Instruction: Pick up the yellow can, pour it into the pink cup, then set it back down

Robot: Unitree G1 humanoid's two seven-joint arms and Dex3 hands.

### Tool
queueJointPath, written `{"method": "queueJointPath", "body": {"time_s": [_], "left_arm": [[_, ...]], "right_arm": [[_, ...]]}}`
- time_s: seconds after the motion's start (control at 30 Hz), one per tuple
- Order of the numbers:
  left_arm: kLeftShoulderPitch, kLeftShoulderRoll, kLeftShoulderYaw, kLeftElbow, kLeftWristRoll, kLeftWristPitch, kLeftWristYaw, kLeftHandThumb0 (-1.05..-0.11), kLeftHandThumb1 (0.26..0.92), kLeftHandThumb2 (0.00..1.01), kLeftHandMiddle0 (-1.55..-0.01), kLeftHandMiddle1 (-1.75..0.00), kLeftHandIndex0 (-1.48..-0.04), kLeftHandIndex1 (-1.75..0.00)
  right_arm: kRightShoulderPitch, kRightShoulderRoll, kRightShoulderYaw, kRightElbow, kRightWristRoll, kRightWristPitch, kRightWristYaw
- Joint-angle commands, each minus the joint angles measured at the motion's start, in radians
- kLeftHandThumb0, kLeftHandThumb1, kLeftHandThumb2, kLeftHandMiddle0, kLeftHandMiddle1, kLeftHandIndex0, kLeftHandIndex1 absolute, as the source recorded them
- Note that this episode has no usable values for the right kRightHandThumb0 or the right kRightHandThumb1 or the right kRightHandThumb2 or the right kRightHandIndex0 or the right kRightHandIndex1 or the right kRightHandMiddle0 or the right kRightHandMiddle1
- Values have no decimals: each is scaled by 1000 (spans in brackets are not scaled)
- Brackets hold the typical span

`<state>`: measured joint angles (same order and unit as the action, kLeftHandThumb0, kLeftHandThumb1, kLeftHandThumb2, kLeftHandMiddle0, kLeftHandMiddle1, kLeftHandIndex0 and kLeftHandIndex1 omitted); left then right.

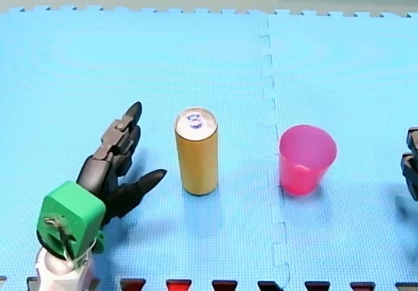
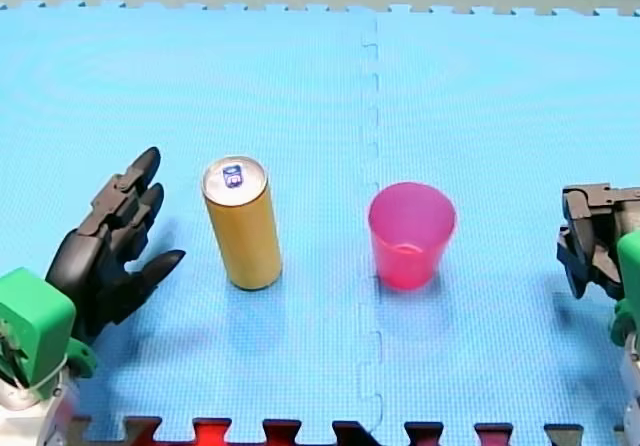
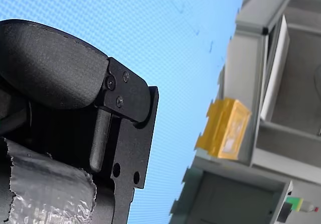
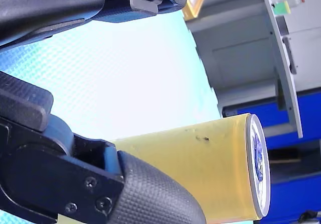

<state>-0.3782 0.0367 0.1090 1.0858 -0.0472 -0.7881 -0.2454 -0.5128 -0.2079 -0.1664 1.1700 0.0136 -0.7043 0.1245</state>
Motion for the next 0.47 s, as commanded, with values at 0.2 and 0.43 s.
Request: {"method": "queueJointPath", "body": {"time_s": [0.2, 0.43], "left_arm": [[0, 0, -2, -3, 0, 1, 0, -1048, 920, 17, -146, -21, -172, -9], [-3, 0, 1, 3, -4, -5, -10, -1048, 920, 17, -152, -21, -174, -7]], "right_arm": [[-1, -7, -2, -2, 3, 1, -1], [-7, -9, 0, 1, -2, 5, -7]]}}
